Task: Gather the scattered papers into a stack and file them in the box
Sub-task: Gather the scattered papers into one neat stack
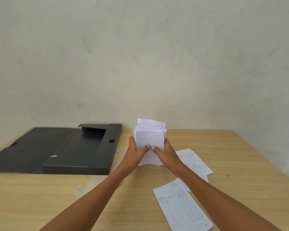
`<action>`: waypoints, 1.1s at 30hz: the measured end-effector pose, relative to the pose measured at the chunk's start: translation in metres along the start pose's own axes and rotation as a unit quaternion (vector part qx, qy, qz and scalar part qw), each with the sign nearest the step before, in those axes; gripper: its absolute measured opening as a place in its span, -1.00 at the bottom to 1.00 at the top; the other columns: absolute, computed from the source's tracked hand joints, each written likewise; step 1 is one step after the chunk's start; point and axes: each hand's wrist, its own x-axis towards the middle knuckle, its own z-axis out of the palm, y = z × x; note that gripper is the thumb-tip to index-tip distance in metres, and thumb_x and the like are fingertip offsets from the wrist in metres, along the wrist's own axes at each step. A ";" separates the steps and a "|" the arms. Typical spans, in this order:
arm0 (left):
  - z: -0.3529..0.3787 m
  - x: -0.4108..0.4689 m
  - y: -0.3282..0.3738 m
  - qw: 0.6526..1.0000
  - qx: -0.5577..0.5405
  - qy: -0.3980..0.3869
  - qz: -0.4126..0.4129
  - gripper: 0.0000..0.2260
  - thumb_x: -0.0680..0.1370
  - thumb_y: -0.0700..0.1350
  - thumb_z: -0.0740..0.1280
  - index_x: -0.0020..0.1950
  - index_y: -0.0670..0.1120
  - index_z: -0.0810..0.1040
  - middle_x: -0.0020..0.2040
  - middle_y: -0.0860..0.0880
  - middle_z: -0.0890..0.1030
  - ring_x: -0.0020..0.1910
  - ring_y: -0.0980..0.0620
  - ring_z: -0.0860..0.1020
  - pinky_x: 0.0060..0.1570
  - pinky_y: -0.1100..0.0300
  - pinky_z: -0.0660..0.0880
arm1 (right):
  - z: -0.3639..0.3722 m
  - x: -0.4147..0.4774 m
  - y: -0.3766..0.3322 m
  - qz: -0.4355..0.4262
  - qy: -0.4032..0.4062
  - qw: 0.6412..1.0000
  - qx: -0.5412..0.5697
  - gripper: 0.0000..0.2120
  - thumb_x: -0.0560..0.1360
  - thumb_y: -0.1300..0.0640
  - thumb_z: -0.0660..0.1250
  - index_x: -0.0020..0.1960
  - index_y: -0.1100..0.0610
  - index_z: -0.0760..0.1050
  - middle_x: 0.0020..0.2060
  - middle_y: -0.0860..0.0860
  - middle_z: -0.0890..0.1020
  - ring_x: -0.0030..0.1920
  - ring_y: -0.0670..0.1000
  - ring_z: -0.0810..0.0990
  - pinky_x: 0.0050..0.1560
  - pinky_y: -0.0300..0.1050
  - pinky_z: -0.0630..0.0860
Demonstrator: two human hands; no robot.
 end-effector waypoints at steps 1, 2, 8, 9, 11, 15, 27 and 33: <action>0.000 -0.002 -0.006 1.000 0.005 -0.001 -0.003 -0.47 0.61 -0.02 0.40 0.48 0.05 0.20 0.37 0.00 0.48 0.30 0.06 0.53 0.07 0.20 0.62 | 0.001 -0.002 0.005 0.003 -0.005 1.000 -0.007 -0.58 0.57 0.04 0.35 0.38 0.06 0.34 0.21 -0.01 0.58 0.20 0.00 0.57 0.18 -0.02 0.55; 0.000 -0.003 -0.011 1.000 0.004 -0.002 -0.004 -0.47 0.60 -0.01 0.42 0.48 0.05 0.22 0.37 0.01 0.49 0.31 0.05 0.53 0.13 0.15 0.62 | 0.001 -0.001 0.008 0.007 -0.007 1.000 -0.011 -0.56 0.56 0.03 0.36 0.38 0.06 0.34 0.22 -0.01 0.58 0.21 0.00 0.57 0.22 0.02 0.55; -0.001 -0.003 -0.020 1.000 0.003 -0.014 0.007 -0.51 0.63 0.03 0.37 0.53 0.10 0.32 0.34 0.08 0.59 0.27 0.07 0.60 0.23 -0.03 0.61 | 0.000 0.005 -0.006 -0.069 0.034 0.995 -0.065 -0.12 0.48 -0.07 0.45 0.56 0.10 -0.03 0.47 0.04 0.28 0.46 0.08 0.33 0.36 0.01 0.40; -0.001 -0.004 -0.022 1.000 0.002 -0.022 0.006 -0.51 0.65 0.02 0.35 0.55 0.11 0.31 0.34 0.08 0.59 0.27 0.07 0.61 0.23 -0.01 0.61 | -0.003 0.004 -0.012 -0.125 0.073 0.983 -0.110 -0.02 0.46 -0.13 0.44 0.59 0.07 -0.14 0.55 0.04 0.15 0.53 0.07 0.22 0.44 0.06 0.28; -0.002 -0.005 -0.024 0.999 0.000 -0.032 0.005 -0.52 0.65 0.00 0.34 0.56 0.11 0.31 0.34 0.11 0.60 0.27 0.11 0.62 0.21 0.08 0.61 | -0.010 0.007 -0.023 -0.233 0.130 0.927 -0.263 0.00 0.47 -0.28 0.33 0.61 0.00 -0.23 0.62 0.06 -0.02 0.61 0.10 0.00 0.52 0.16 0.01; -0.003 -0.004 -0.020 1.000 -0.007 -0.024 0.008 -0.49 0.59 0.03 0.42 0.51 0.16 0.34 0.31 0.10 0.61 0.23 0.09 0.63 0.17 0.08 0.64 | -0.015 0.013 -0.033 -0.266 0.075 0.825 -0.493 -0.30 0.53 -0.35 0.13 0.59 -0.13 0.10 0.61 0.20 -0.02 0.60 0.26 -0.19 0.52 0.38 -0.20; -0.010 -0.002 -0.013 1.000 -0.015 0.018 -0.001 -0.65 0.65 -0.05 0.34 0.42 0.10 0.39 0.22 0.12 0.63 0.17 0.13 0.63 -0.05 0.26 0.60 | -0.067 -0.002 0.017 0.021 0.107 0.900 -0.423 -0.44 0.60 -0.17 0.19 0.46 0.15 0.29 0.40 0.14 0.44 0.39 0.17 0.38 0.28 0.08 0.38; -0.001 0.006 -0.026 0.996 -0.050 -0.002 -0.079 -0.60 0.65 -0.12 0.36 0.47 0.02 0.41 0.31 0.00 0.63 0.23 -0.01 0.63 0.23 -0.08 0.59 | -0.099 0.001 0.047 0.242 0.035 0.843 -0.479 0.06 0.22 -0.50 0.41 0.43 0.21 0.29 0.34 0.17 0.37 0.35 0.18 0.34 0.26 0.08 0.34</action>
